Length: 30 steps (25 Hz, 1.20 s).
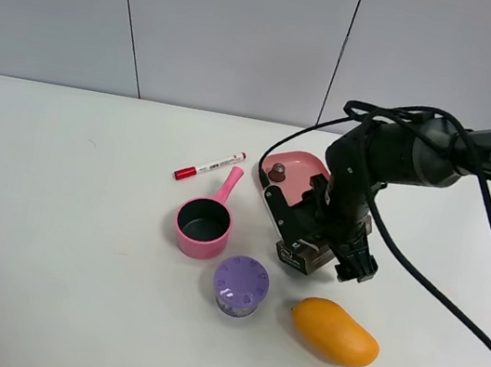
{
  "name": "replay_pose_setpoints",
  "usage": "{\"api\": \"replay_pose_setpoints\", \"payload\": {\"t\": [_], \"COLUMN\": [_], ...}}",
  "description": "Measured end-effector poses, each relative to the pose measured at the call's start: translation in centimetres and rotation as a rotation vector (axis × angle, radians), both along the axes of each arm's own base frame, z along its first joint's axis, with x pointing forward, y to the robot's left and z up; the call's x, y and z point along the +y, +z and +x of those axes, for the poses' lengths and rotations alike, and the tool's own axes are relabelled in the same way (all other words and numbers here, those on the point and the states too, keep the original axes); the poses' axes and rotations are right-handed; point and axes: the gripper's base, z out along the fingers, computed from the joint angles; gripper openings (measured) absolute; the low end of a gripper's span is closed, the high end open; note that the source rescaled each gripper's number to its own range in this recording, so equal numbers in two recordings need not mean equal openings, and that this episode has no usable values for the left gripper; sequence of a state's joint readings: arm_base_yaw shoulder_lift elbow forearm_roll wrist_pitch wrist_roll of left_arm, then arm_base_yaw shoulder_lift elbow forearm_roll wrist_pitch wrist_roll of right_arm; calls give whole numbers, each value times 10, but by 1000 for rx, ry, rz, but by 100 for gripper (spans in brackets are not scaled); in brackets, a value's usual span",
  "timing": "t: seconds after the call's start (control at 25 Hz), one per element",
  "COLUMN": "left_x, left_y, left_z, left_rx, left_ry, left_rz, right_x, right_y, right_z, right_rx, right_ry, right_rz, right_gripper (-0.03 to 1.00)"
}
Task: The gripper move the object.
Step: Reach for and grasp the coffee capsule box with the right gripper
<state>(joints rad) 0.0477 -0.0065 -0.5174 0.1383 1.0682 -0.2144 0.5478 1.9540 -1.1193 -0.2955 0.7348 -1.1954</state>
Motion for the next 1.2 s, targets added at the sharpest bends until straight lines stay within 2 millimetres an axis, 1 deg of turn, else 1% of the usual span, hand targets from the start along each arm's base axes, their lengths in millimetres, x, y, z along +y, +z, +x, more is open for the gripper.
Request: {"api": "replay_pose_setpoints", "payload": {"t": [0.24, 0.4, 0.6, 0.76, 0.92, 1.0, 1.08, 1.2], "left_x": [0, 0, 0, 0, 0, 0, 0, 0], "left_y": [0, 0, 0, 0, 0, 0, 0, 0], "left_z": [0, 0, 0, 0, 0, 0, 0, 0], "left_rx": [0, 0, 0, 0, 0, 0, 0, 0], "left_ry": [0, 0, 0, 0, 0, 0, 1, 1], "left_rz": [0, 0, 0, 0, 0, 0, 1, 1], "right_x": [0, 1, 7, 7, 4, 0, -9, -16], "right_y": [2, 3, 4, 4, 3, 2, -5, -13], "right_z": [0, 1, 6, 5, 3, 4, 8, 14], "right_rx": [-10, -30, -84, -74, -47, -37, -15, -17], "right_ry": [-62, -66, -57, -67, -78, -95, -126, -178], "right_rz": [14, 33, 97, 100, 76, 71, 53, 60], "right_gripper": [89, 89, 89, 89, 89, 89, 89, 89]}}
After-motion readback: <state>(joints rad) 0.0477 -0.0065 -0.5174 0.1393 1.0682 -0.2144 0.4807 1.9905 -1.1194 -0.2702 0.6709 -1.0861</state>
